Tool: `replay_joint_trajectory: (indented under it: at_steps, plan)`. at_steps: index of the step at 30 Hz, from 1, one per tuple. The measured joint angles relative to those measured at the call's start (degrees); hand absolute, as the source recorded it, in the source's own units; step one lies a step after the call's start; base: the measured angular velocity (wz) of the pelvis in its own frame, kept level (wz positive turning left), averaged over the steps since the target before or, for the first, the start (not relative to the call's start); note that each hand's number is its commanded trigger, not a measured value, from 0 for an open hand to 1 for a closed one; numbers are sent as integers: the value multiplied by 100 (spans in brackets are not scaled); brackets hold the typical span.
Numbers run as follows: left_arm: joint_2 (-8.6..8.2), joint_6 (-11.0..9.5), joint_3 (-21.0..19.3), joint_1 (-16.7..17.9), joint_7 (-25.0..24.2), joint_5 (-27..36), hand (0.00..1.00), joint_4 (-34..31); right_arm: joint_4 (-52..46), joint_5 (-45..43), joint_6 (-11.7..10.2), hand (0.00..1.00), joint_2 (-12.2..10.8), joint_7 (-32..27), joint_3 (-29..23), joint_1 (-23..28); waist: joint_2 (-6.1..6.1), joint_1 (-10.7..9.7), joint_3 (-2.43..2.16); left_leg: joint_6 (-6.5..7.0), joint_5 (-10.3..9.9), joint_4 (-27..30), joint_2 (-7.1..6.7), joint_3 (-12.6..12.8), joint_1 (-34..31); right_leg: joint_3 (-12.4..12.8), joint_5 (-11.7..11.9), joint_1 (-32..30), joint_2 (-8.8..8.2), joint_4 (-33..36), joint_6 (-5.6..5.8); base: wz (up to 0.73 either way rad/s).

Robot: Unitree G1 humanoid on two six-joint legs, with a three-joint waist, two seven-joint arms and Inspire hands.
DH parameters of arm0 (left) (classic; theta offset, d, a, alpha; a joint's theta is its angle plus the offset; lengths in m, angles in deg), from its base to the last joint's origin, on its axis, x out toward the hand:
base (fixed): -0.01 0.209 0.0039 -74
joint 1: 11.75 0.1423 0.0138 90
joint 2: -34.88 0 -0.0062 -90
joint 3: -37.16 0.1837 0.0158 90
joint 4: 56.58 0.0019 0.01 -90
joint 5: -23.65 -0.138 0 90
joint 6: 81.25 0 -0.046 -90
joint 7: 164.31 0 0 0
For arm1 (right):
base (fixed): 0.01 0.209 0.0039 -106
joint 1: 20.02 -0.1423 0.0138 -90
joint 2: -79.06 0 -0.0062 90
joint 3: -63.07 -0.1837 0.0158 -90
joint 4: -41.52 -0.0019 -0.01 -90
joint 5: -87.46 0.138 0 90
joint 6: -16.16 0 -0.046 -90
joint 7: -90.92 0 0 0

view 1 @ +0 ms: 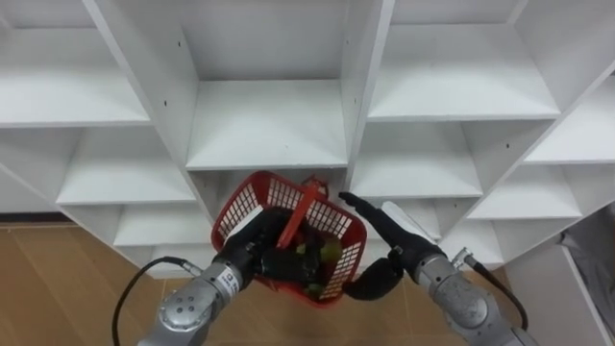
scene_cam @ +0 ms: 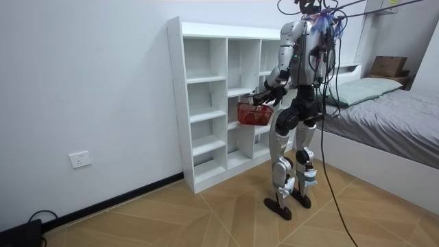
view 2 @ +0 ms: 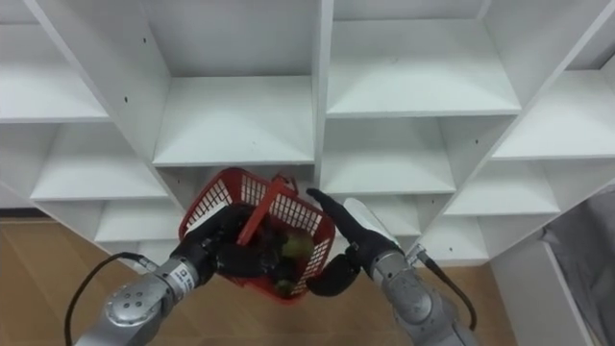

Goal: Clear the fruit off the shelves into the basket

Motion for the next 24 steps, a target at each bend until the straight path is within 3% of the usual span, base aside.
replay_joint_trajectory:
  at_steps: [4, 11, 19, 24]
  plan:
    - [32, 66, -2, 86, 12, -207, 100, 282, -9, -42, 38, 0, -18, -1, 0, 122, 12, 1, -2, -3, -2, 0, 2, 2, 14, -6, 1, 24, 6, -25, -1, 0]
    - [37, 124, -222, 538, 13, -890, 100, 385, -5, -108, 49, 0, -19, 1, -21, 486, 55, -7, -12, -14, -41, -6, 7, -5, 160, -25, -3, 176, 12, -50, 6, 0]
    - [94, 122, -475, 836, 160, -889, 100, 691, 254, -104, 35, 0, -21, -107, -113, 872, 74, -22, -24, -19, -59, -25, 6, -44, 354, -13, 2, 410, 40, -152, 13, 0]
    - [87, 122, -735, 940, 305, -891, 100, 814, 634, -47, 34, 0, -126, -160, -466, 919, 65, -33, -34, -20, -60, -27, -1, -86, 412, -58, -1, 497, 32, -180, 15, 3]
